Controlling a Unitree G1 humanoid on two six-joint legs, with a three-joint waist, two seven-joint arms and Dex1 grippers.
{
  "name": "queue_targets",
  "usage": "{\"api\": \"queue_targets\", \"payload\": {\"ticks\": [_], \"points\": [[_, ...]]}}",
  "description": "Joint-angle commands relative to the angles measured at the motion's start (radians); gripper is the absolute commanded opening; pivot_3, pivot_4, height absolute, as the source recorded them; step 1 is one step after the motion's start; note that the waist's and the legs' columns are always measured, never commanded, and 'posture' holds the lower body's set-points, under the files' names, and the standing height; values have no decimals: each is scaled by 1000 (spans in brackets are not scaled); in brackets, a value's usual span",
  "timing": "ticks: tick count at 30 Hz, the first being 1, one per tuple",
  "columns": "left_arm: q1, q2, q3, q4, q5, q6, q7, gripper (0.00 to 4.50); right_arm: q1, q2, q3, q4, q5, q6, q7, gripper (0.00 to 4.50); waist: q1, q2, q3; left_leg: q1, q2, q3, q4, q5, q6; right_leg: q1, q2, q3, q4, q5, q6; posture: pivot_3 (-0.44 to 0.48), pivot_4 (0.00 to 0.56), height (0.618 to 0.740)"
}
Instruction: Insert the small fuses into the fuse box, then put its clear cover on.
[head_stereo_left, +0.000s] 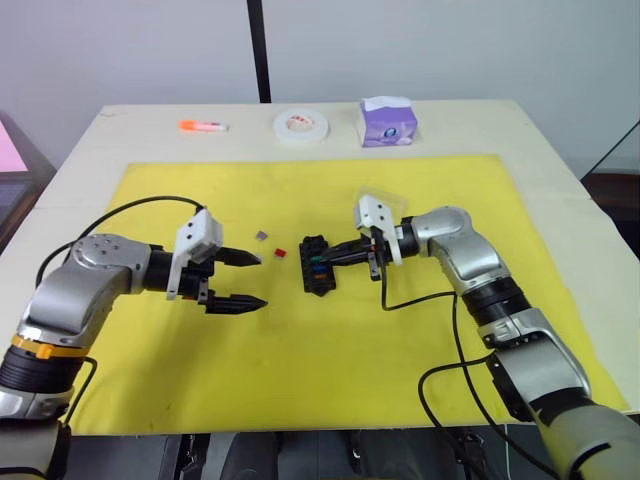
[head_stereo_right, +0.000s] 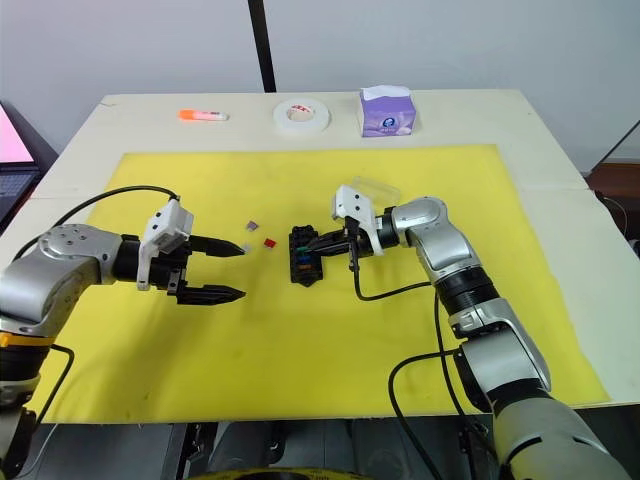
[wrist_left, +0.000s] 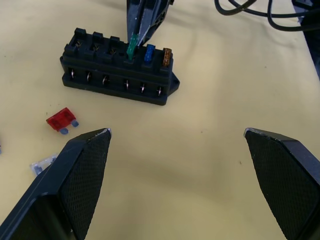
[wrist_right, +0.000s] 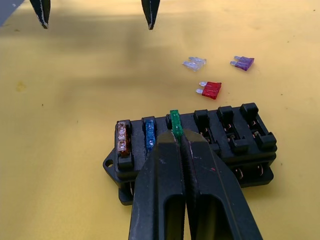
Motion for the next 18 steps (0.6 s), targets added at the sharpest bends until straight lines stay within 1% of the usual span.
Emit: {"api": "queue_targets", "payload": {"ticks": [1,7,11,16,18], "points": [[-11,8,12,-20,-3,-2,2,4473,7,2,-3,-5,-14,-14,8,0,0,0,0,0,0,0,0,0,0,0,0,0,0,0,0,0,150,740],[0,10,15,-32,-3,4,9,4473,16,1,-2,-24,-9,-7,25,0,0,0,0,1,0,0,0,0,0,1,0,0,0,0,0,0,150,740],[1,10,13,-27,-1,-1,10,4473,10,1,4,-9,-28,-30,19,0,0,0,0,1,0,0,0,0,0,1,0,0,0,0,0,0,150,740],[4,11,13,-11,8,-15,7,4473,11,-8,20,11,-70,-111,25,0,0,0,0,1,0,0,0,0,0,1,0,0,0,0,0,0,150,740],[8,12,12,-6,15,-23,4,4473,7,2,6,2,-54,-108,26,0,0,0,0,1,0,0,0,0,0,1,0,0,0,0,0,0,150,740]]}}
